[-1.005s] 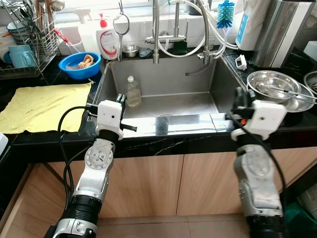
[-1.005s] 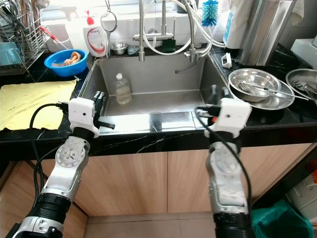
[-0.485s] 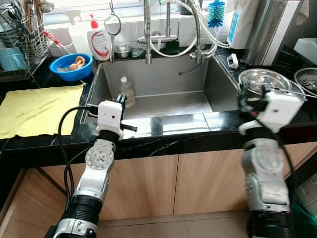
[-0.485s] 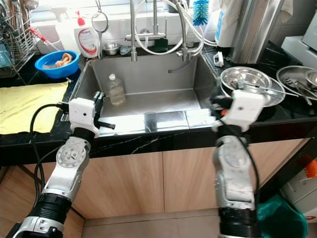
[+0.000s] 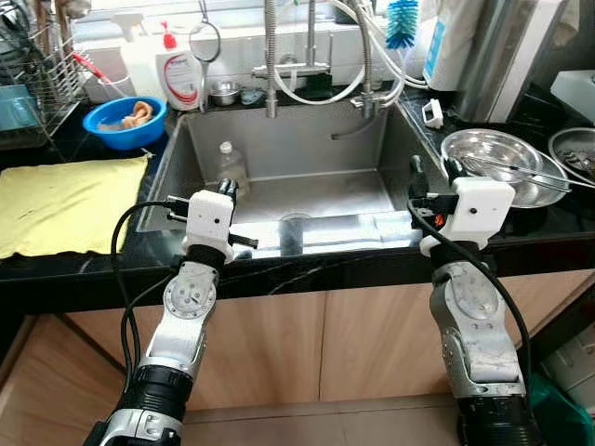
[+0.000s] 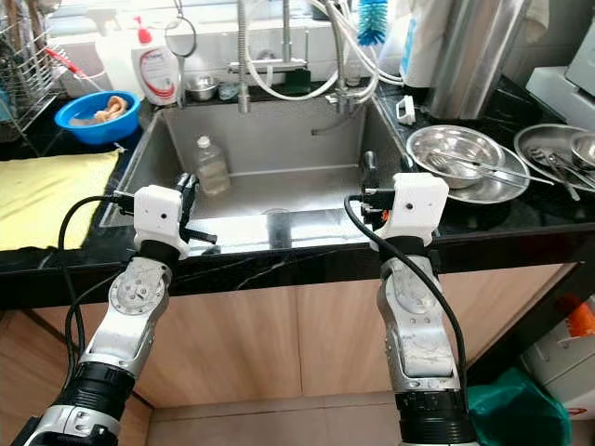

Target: Kitchen organization

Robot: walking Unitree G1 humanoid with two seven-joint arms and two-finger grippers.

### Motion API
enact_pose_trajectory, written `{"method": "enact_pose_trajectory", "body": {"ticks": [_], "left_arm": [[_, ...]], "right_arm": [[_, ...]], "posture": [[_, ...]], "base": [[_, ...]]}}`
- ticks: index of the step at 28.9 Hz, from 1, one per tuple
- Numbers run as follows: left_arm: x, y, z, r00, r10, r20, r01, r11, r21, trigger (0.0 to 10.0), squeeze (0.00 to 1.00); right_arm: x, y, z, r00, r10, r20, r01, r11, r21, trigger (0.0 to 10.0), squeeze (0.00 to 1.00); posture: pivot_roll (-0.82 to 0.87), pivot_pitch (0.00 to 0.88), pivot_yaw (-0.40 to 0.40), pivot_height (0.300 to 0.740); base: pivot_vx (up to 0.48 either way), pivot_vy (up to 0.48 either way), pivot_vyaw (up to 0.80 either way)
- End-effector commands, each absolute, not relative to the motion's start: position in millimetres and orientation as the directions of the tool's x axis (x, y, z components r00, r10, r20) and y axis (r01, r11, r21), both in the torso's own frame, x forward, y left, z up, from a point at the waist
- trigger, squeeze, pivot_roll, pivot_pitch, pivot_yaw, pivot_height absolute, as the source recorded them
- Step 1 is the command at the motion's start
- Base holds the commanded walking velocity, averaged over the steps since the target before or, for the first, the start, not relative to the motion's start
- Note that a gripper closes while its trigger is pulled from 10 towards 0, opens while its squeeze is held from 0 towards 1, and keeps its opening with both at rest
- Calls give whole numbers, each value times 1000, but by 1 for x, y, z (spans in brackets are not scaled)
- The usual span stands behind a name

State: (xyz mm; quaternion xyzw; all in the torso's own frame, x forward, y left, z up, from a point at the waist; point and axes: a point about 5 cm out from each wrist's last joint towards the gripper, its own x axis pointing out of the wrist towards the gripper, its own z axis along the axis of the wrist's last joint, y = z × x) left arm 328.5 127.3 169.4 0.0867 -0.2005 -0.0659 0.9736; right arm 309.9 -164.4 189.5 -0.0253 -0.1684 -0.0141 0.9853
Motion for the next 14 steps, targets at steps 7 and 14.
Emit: {"method": "enact_pose_trajectory", "body": {"ticks": [7, 14], "left_arm": [[333, 129, 180, 900, -150, 410, 79, 980, 185, 10000, 0], [331, 131, 177, 903, -140, 407, 69, 980, 184, 10000, 0]], "right_arm": [[310, -160, 192, 938, -7, 347, 23, 999, -43, 10000, 0], [305, -162, 191, 935, -17, 354, 45, 996, -72, 10000, 0]], "posture": [[-237, 0, 33, 731], [-234, 0, 21, 731]], "base": [[0, 0, 0], [0, 0, 0]]}}
